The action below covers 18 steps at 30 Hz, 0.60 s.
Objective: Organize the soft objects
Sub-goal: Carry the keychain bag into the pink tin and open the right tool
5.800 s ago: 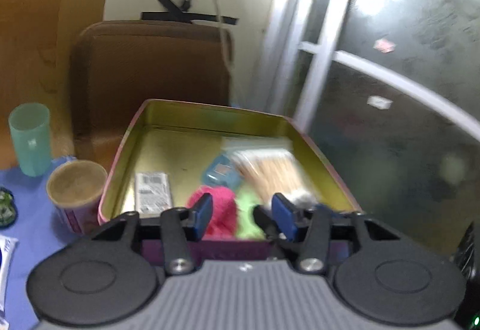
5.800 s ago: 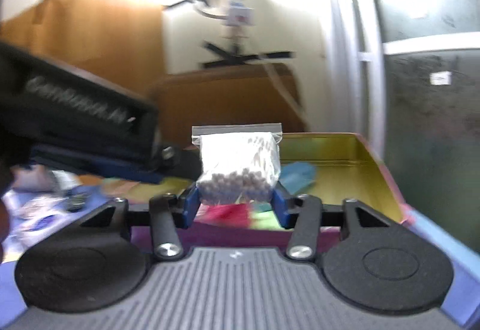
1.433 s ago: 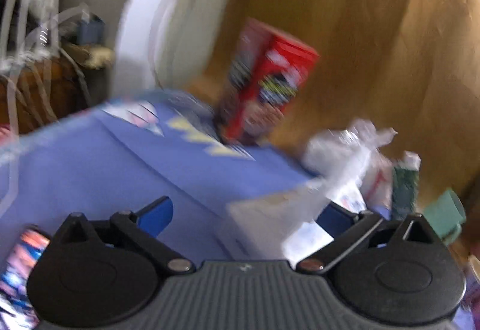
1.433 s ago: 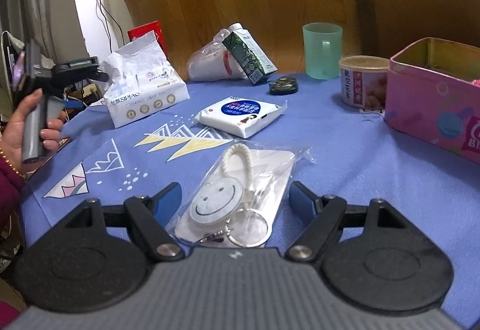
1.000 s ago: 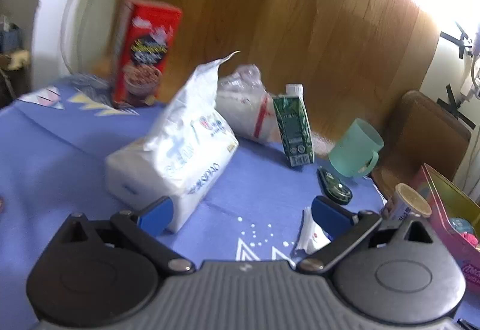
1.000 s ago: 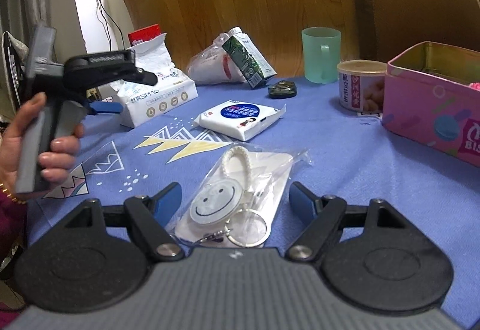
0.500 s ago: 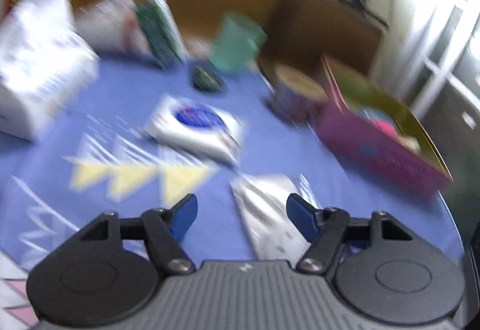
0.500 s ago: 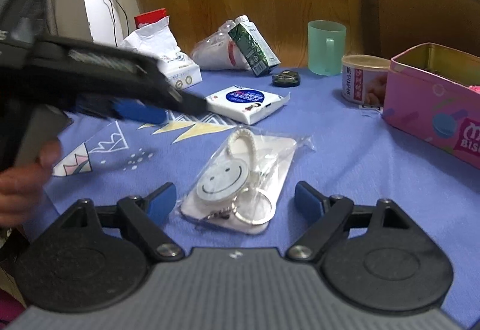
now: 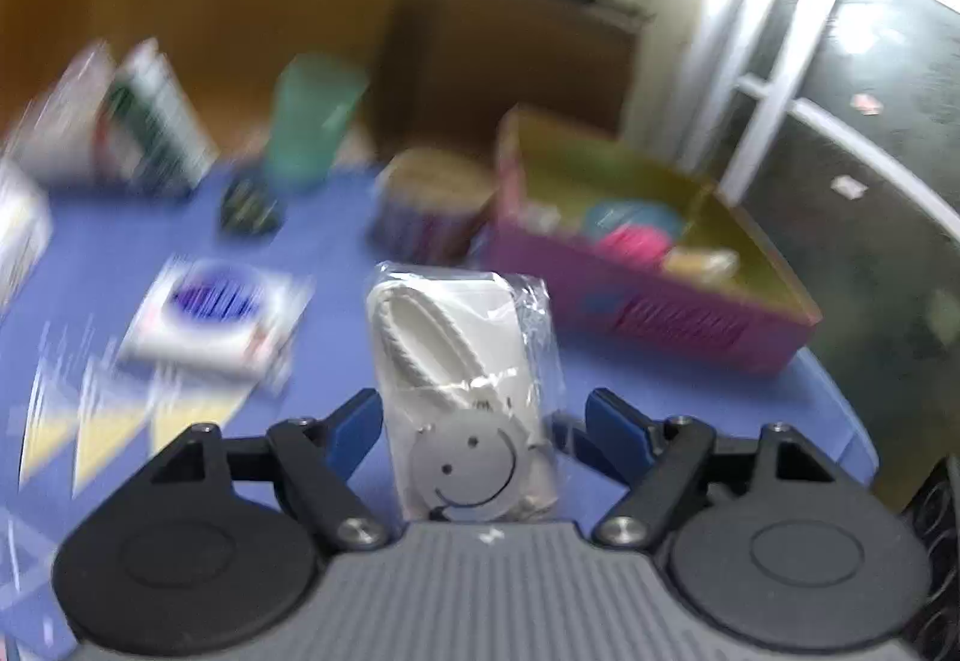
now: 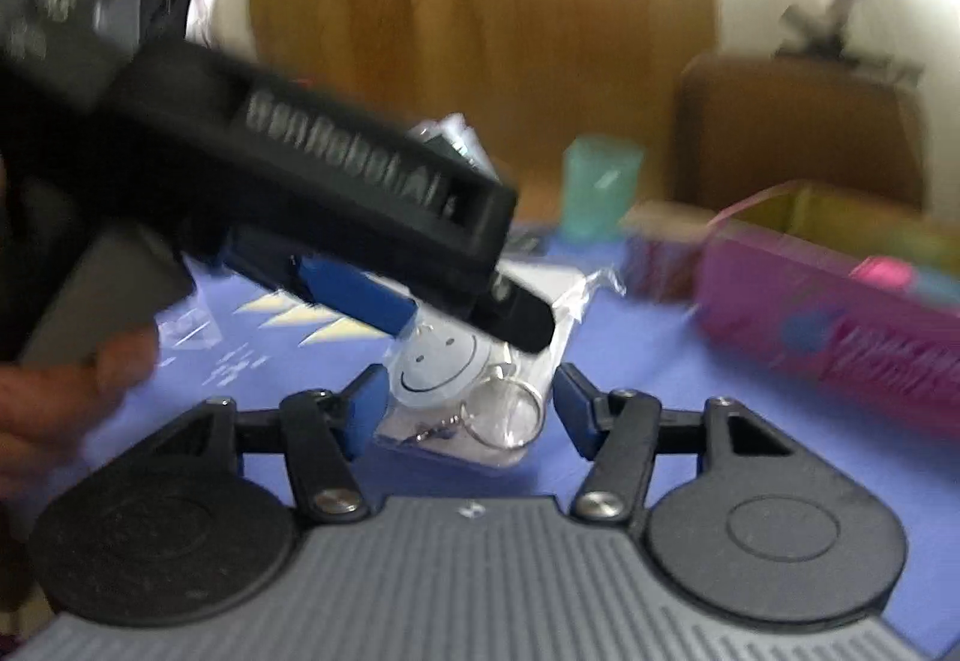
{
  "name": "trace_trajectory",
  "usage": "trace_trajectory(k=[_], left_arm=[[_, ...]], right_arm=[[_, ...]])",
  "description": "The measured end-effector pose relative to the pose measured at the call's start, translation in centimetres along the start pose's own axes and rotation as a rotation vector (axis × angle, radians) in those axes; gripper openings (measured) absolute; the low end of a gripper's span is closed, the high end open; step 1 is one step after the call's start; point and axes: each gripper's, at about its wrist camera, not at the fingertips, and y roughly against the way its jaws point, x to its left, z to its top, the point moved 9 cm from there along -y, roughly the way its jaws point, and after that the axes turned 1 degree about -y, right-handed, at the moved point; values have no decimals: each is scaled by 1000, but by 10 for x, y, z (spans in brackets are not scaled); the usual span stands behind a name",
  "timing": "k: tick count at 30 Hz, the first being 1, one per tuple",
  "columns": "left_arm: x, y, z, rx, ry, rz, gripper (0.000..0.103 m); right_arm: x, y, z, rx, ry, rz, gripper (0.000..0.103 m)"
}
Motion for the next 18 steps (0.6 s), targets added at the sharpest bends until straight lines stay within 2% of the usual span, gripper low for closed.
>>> trace_trajectory(k=[4,6,8,9,10,12,14,16,18], left_arm=[[-53,-16,47,-62,-125,-72,77],[-78,-30,65,-86,-169,-99,76],[-100,-50,83,-113,-195,-114,81],[-107,-60,90,-128,-200,-101,88],[-110,-73,97,-152,-205,-67,89],[-107,-91,104,-173,-213,21,89],[-96,-103,100,-159,-183,75,89],[-83,-104,91,-146,-147,76,90],[-69,-103,85,-133,-137,119,90]], right_arm=[[-46,13,25,-104,-55,-124,61],[-76,19,37,-143,-78,-201,55],[-109,21,49,-174,-98,-281,52],[-125,19,54,-184,-111,-317,52],[-143,16,59,-198,-126,-364,53],[-173,6,63,-211,-141,-468,56],[-197,-2,58,-176,-177,-556,59],[-211,2,48,-185,-278,-541,60],[-215,4,42,-200,-312,-525,61]])
